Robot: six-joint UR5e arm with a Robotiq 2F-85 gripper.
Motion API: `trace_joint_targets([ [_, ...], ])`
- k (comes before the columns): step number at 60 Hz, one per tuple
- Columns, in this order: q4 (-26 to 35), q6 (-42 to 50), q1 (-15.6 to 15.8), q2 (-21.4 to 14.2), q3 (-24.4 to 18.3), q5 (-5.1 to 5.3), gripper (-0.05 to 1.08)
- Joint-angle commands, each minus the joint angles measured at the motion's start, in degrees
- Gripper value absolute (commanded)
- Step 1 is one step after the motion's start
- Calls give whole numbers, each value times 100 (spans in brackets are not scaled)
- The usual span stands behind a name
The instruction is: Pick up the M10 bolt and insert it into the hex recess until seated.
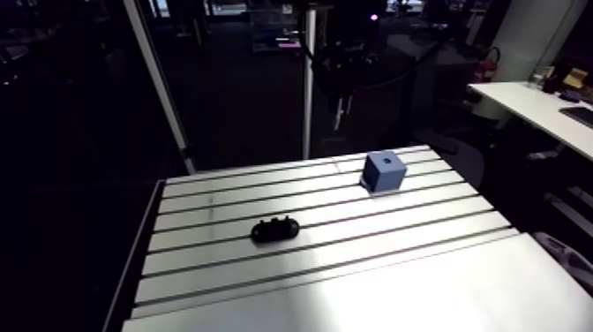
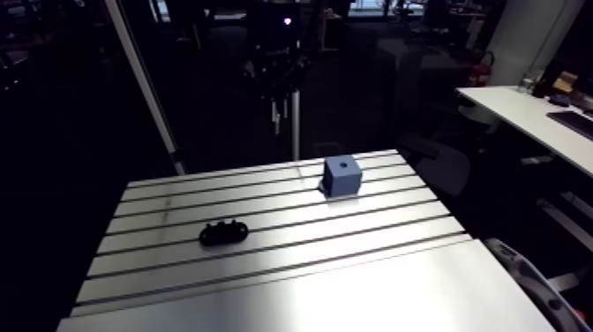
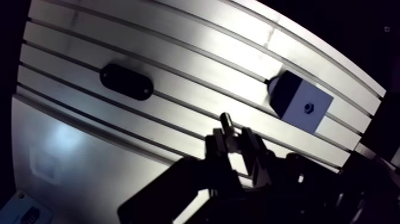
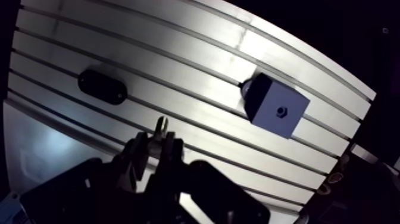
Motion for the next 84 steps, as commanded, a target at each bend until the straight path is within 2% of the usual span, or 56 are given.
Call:
trace_joint_targets([
  [1, 1130, -1089, -410, 605, -1212, -244, 81],
  [16, 1114, -1399, -521, 685, -1278, -261, 80],
  [24, 1051, -1401, -554, 694, -1259, -425, 80],
  [33, 1008, -1448, -565, 694, -1215, -472, 80],
  [35, 991, -1597, -565, 692, -1224, -545, 80],
  [36, 991, -1597, -565, 692, -1224, -545, 80],
  [39, 959, -1773, -581, 692, -1207, -640, 79],
  [43, 820, -1870, -646, 694, -1183, -715, 79],
  [51, 493, -1902, -737, 758, -1114, -720, 79],
  [62, 230, -1994, -904, 915, -1067, -677, 79],
  [84, -194, -2060, -934, 1022, -754, -676, 79],
])
